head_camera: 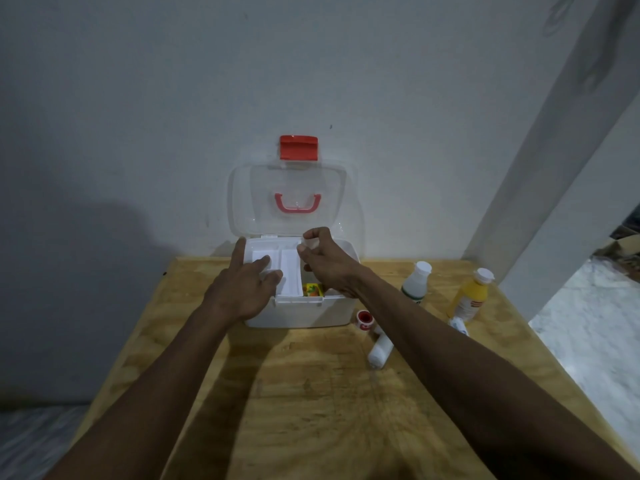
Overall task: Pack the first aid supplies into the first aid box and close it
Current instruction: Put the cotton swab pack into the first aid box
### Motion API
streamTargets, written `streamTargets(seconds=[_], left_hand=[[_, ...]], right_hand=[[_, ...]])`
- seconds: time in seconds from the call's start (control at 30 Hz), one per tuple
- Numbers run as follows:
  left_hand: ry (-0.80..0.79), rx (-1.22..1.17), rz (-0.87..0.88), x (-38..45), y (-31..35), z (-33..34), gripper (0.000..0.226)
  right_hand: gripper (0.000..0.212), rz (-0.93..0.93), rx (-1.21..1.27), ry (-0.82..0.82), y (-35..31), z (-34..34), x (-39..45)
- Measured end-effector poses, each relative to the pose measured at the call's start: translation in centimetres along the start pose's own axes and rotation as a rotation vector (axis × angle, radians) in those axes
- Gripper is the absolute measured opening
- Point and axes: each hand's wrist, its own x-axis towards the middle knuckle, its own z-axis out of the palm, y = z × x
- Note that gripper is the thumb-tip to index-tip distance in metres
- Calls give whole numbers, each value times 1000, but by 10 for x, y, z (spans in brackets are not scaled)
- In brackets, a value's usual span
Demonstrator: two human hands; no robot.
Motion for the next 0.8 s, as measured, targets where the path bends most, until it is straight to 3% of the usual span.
streamTargets(seconds=[0.53, 0.7, 0.8], left_hand=[[-27, 4, -1, 3, -1, -1, 59], [-60, -10, -7, 3, -1, -4, 59], [-57, -14, 15, 1, 1, -7, 56]], right_hand=[[32, -15, -45, -37, 5, 3, 10], [31, -76, -61, 43, -3, -2, 0], [27, -149, -77, 194, -15, -12, -16]])
